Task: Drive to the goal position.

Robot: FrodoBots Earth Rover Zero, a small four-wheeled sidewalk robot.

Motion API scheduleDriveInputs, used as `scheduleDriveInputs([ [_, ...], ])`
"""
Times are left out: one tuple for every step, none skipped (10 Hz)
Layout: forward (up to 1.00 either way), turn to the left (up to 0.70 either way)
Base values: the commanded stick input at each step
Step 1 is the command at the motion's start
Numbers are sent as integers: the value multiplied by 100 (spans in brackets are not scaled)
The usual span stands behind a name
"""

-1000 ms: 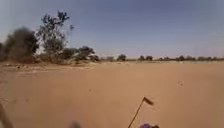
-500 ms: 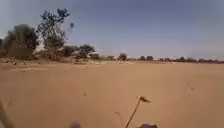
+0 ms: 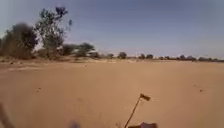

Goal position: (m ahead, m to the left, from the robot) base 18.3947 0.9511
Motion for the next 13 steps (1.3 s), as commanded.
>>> scheduleDriveInputs([
  [50, 0],
  [50, 0],
  [50, 0],
  [50, 0],
  [50, 0],
  [50, 0],
  [50, 0],
  [50, 0],
  [50, 0],
  [50, 0],
  [50, 0],
  [50, 0],
  [50, 0],
])
